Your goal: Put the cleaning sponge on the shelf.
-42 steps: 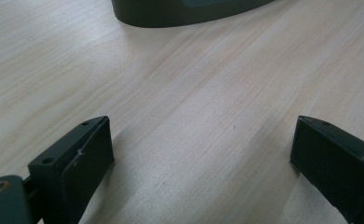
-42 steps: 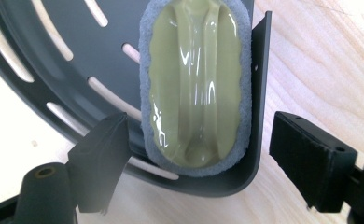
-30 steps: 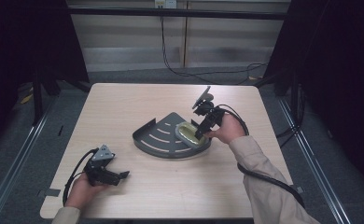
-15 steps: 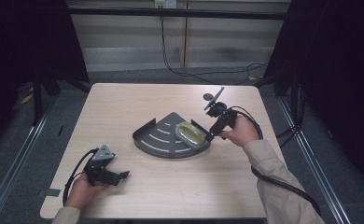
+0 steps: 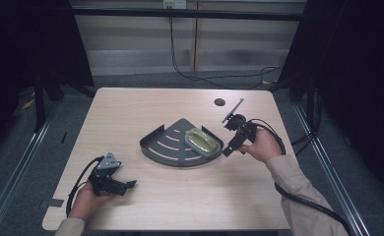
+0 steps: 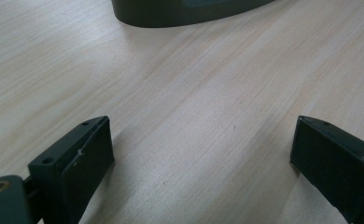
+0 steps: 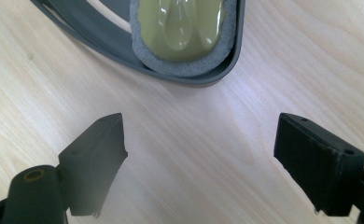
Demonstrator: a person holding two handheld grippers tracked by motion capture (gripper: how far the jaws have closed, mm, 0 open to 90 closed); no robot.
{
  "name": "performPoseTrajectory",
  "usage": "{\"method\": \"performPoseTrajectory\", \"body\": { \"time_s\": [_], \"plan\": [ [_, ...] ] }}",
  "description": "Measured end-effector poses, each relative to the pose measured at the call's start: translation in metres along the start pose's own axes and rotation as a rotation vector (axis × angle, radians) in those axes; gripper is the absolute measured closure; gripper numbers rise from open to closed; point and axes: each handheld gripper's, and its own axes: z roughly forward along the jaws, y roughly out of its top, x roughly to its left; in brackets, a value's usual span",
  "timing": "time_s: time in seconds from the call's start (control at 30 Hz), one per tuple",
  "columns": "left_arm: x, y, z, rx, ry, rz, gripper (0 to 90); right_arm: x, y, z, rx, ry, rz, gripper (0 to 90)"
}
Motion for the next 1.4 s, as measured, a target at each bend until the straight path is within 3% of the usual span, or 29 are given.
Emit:
{"method": "performPoseTrajectory", "body": {
  "time_s": [1.4],
  "plan": [
    [0.0,0.0,0.0,-0.001,0.0,-0.001,5.3,0.004,-0.066,0.023,-0.031,0.03,-0.047,16.0]
  ]
}}
